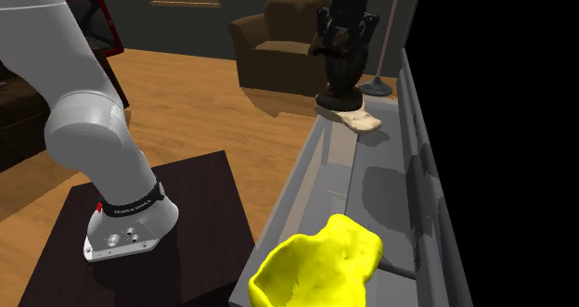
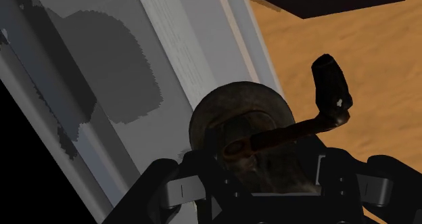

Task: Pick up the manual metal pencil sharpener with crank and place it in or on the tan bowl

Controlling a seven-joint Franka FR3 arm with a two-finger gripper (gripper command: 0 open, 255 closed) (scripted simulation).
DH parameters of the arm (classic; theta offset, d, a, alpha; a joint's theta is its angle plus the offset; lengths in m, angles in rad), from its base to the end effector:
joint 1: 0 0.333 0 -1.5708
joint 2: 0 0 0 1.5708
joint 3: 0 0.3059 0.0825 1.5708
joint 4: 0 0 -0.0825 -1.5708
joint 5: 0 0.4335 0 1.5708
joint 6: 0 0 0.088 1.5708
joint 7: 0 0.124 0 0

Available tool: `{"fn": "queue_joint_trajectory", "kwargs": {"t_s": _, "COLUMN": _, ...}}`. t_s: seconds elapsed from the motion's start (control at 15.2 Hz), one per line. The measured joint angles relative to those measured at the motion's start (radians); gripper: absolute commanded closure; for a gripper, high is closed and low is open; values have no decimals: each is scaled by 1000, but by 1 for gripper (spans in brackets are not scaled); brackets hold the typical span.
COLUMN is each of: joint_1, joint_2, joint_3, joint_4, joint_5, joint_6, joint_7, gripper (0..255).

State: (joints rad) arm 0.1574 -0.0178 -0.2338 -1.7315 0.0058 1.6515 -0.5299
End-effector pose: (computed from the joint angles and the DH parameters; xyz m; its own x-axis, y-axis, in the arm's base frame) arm 0.5963 -0.0458 0.5307 0.8976 0.4380 -0.0491 0.4364 -0.8988 -0.0402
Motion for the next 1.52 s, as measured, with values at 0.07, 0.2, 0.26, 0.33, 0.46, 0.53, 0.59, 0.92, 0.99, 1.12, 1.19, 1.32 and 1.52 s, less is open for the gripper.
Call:
{"fn": "queue_joint_trajectory", "kwargs": {"t_s": 0.07, "joint_1": 8, "joint_2": 27, "joint_3": 8, "joint_4": 34, "joint_5": 7, "joint_6": -7, "joint_7": 15, "gripper": 255}}
{"fn": "queue_joint_trajectory", "kwargs": {"t_s": 0.2, "joint_1": 20, "joint_2": 99, "joint_3": 20, "joint_4": 131, "joint_5": 24, "joint_6": -34, "joint_7": 38, "gripper": 255}}
{"fn": "queue_joint_trajectory", "kwargs": {"t_s": 0.26, "joint_1": 25, "joint_2": 126, "joint_3": 25, "joint_4": 172, "joint_5": 30, "joint_6": -49, "joint_7": 48, "gripper": 255}}
{"fn": "queue_joint_trajectory", "kwargs": {"t_s": 0.33, "joint_1": 28, "joint_2": 152, "joint_3": 29, "joint_4": 207, "joint_5": 35, "joint_6": -58, "joint_7": 56, "gripper": 255}}
{"fn": "queue_joint_trajectory", "kwargs": {"t_s": 0.46, "joint_1": 40, "joint_2": 229, "joint_3": 42, "joint_4": 315, "joint_5": 49, "joint_6": -89, "joint_7": 85, "gripper": 255}}
{"fn": "queue_joint_trajectory", "kwargs": {"t_s": 0.53, "joint_1": 46, "joint_2": 267, "joint_3": 48, "joint_4": 374, "joint_5": 56, "joint_6": -111, "joint_7": 99, "gripper": 255}}
{"fn": "queue_joint_trajectory", "kwargs": {"t_s": 0.59, "joint_1": 47, "joint_2": 305, "joint_3": 51, "joint_4": 436, "joint_5": 62, "joint_6": -135, "joint_7": 107, "gripper": 255}}
{"fn": "queue_joint_trajectory", "kwargs": {"t_s": 0.92, "joint_1": 54, "joint_2": 558, "joint_3": 76, "joint_4": 830, "joint_5": 96, "joint_6": -276, "joint_7": 167, "gripper": 255}}
{"fn": "queue_joint_trajectory", "kwargs": {"t_s": 0.99, "joint_1": 55, "joint_2": 575, "joint_3": 78, "joint_4": 854, "joint_5": 98, "joint_6": -282, "joint_7": 172, "gripper": 255}}
{"fn": "queue_joint_trajectory", "kwargs": {"t_s": 1.12, "joint_1": 57, "joint_2": 579, "joint_3": 78, "joint_4": 840, "joint_5": 98, "joint_6": -265, "joint_7": 173, "gripper": 255}}
{"fn": "queue_joint_trajectory", "kwargs": {"t_s": 1.19, "joint_1": 59, "joint_2": 576, "joint_3": 78, "joint_4": 822, "joint_5": 98, "joint_6": -249, "joint_7": 173, "gripper": 255}}
{"fn": "queue_joint_trajectory", "kwargs": {"t_s": 1.32, "joint_1": 63, "joint_2": 562, "joint_3": 78, "joint_4": 771, "joint_5": 96, "joint_6": -213, "joint_7": 172, "gripper": 255}}
{"fn": "queue_joint_trajectory", "kwargs": {"t_s": 1.52, "joint_1": 71, "joint_2": 532, "joint_3": 77, "joint_4": 682, "joint_5": 92, "joint_6": -154, "joint_7": 171, "gripper": 255}}
